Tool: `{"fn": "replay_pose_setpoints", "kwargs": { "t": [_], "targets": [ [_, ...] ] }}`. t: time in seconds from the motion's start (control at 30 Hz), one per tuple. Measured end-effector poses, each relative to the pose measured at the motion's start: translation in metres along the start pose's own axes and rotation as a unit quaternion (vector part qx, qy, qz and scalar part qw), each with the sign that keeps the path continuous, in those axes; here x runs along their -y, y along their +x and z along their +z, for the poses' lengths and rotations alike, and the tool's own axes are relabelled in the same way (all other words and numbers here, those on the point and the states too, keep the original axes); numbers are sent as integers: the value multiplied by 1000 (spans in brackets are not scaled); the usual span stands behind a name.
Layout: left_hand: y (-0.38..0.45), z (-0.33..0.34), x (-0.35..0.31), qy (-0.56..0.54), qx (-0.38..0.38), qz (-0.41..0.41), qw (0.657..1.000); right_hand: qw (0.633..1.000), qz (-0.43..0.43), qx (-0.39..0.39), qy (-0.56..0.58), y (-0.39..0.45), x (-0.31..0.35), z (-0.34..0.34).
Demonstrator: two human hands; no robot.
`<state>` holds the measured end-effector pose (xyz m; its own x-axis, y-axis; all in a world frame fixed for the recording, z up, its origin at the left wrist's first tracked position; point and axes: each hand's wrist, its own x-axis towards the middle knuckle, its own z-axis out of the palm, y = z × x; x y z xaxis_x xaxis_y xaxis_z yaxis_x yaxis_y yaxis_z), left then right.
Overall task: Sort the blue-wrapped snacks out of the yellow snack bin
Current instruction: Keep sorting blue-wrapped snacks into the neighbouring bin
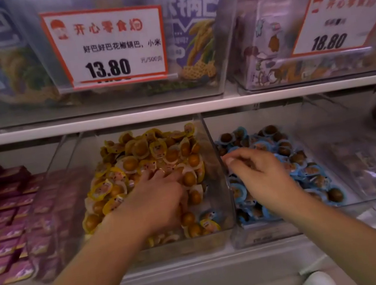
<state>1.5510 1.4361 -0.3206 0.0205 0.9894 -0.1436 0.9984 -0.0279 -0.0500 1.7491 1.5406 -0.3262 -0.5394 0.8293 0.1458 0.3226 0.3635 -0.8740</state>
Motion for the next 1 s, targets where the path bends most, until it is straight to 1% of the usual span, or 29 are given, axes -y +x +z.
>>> {"fn": "replay_pose_setpoints", "kwargs": {
  "t": [0.1,0.2,0.3,0.4,0.43,0.47,0.53,0.57,0.63,0.67,0.73,0.8,0.9,1.0],
  "targets": [
    [-3,-4,5,-12,-15,-13,1000,1000,1,11,-25,-1,-1,4],
    [1,2,-2,19,-23,7,1000,1000,9,6,-18,-1,1,4],
    [9,10,-11,11,-29,22,999,1000,10,2,-22,-3,2,5],
    [18,11,-18,-26,-97,49,994,1000,2,-2,-27,-3,3,6],
    [20,11,-18,-39,-106,58,992,1000,1,-2,-23,-3,3,7],
    [21,12,-19,-64,-98,61,991,1000,1,-1,-20,-3,3,7],
    [20,16,-18,-130,-51,54,989,1000,1,1,-25,-2,2,7],
    [20,18,-17,-141,-34,52,988,1000,1,1,-26,-2,1,7],
    [20,20,-13,-103,-24,53,993,1000,-1,1,-28,-2,0,7],
    [19,19,-11,-79,-33,51,995,1000,-3,-1,-30,-2,0,7],
    [17,15,-4,-34,-55,32,997,1000,-4,-1,-28,-2,-2,6],
    [14,11,5,9,-49,11,999,1000,-5,1,-30,-2,-3,6],
    [13,7,9,19,-24,-17,999,999,1,6,-32,-3,-3,6],
    [19,12,-3,-4,-20,-15,1000,1000,1,5,-30,-3,-2,6]
  ]
}}
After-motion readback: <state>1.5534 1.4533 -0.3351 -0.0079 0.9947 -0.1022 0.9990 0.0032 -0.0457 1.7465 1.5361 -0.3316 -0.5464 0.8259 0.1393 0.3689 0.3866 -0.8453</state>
